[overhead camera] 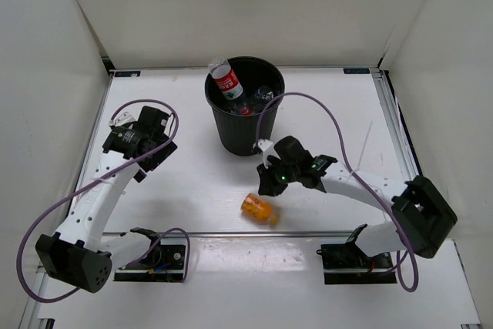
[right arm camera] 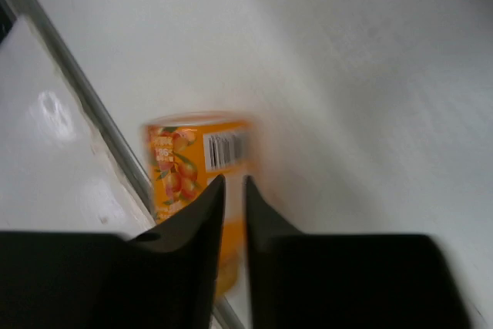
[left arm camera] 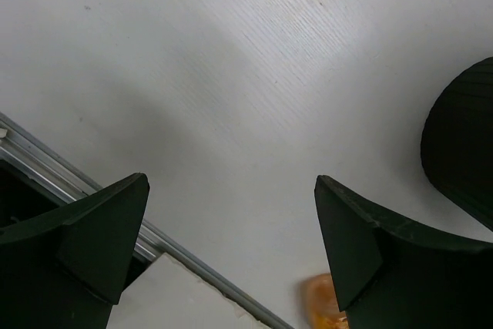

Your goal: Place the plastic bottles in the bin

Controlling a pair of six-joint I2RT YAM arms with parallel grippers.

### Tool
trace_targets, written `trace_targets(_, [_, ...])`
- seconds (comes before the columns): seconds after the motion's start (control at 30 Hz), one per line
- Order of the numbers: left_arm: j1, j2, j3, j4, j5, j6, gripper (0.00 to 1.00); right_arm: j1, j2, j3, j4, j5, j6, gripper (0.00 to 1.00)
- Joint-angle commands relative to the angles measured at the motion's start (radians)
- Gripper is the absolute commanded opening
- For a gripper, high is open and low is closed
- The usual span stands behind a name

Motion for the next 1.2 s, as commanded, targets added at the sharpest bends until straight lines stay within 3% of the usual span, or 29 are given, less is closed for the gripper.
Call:
trace_targets(0.0, [0.005, -0.051, -0.008, -0.039, 0.004, -0.007, 1.00, 0.008, -0.014, 0.046, -0.100, 0.039, 0.006, 0.13])
trace_targets(0.13, [0.014, -0.079, -0.040, -0.030, 0.004, -0.016, 1.00, 0.029, -0.149, 0.124, -0.183, 0.129, 0.051, 0.07])
trace_targets(0.27, [0.023, -0.090, -0.058, -0.008, 0.004, -0.016, 1.00, 0.043, -0.279, 0.219, -0.232, 0.194, 0.076, 0.07])
trace_targets(0.33, [0.033, -0.090, -0.081, 0.004, 0.004, -0.016, 1.00, 0.043, -0.261, 0.248, -0.257, 0.153, 0.048, 0.24])
trace_targets(0.43, [0.056, -0.090, -0.129, 0.030, 0.059, -0.016, 1.00, 0.052, -0.220, 0.271, -0.257, 0.060, -0.004, 0.57])
trace_targets(0.6, [0.097, -0.072, -0.198, 0.018, 0.191, -0.007, 1.00, 0.144, -0.138, 0.339, -0.248, -0.055, -0.149, 0.58])
trace_targets(0.93, [0.272, -0.122, -0.219, -0.057, 0.200, 0.047, 1.00, 0.409, 0.130, 0.466, -0.183, -0.194, -0.368, 0.58])
trace_targets(1.0, [0.296, -0.133, -0.219, -0.071, 0.200, 0.067, 1.00, 0.439, 0.191, 0.485, -0.172, -0.194, -0.382, 0.66])
trace_targets(1.17, [0.316, -0.142, -0.172, -0.129, 0.170, 0.081, 1.00, 0.460, 0.270, 0.497, -0.080, -0.217, -0.374, 0.67])
